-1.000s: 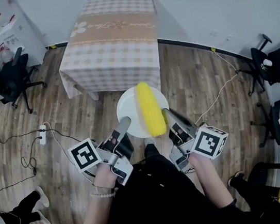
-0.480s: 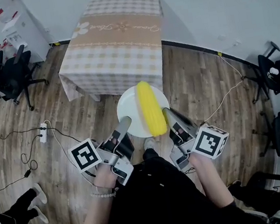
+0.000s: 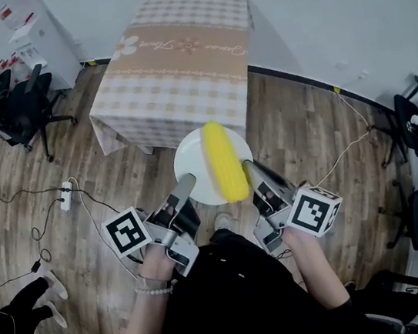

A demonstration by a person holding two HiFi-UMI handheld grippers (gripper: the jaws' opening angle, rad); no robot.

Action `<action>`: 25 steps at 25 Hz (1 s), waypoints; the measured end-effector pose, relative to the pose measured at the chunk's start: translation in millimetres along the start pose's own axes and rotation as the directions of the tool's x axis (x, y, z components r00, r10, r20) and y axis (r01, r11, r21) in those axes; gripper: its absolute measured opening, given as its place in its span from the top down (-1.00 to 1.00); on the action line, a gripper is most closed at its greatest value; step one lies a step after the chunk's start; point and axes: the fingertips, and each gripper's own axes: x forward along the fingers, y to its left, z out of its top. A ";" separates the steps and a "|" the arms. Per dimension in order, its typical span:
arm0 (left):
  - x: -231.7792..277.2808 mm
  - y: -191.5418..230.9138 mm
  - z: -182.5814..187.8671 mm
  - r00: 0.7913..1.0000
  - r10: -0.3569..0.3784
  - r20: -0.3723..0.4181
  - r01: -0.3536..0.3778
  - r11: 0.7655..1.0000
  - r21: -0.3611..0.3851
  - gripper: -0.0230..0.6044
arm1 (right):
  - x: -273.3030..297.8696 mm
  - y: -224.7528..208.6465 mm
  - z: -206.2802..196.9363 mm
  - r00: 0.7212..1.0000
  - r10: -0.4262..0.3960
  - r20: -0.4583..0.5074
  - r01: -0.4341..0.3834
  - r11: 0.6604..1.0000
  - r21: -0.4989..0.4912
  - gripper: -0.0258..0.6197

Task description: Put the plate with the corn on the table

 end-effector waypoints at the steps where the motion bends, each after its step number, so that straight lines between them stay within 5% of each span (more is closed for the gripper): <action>1: 3.6 0.5 0.9 1.000 0.000 0.003 0.000 1.000 -0.002 0.80 | 1.2 -3.1 2.9 1.000 -0.004 -0.004 0.004 1.000 -0.004 0.65; 25: 91.8 13.4 7.1 0.998 0.034 0.058 -0.034 0.999 0.001 0.80 | 24.1 -69.0 66.9 0.998 0.035 -0.055 -0.034 0.999 0.012 0.65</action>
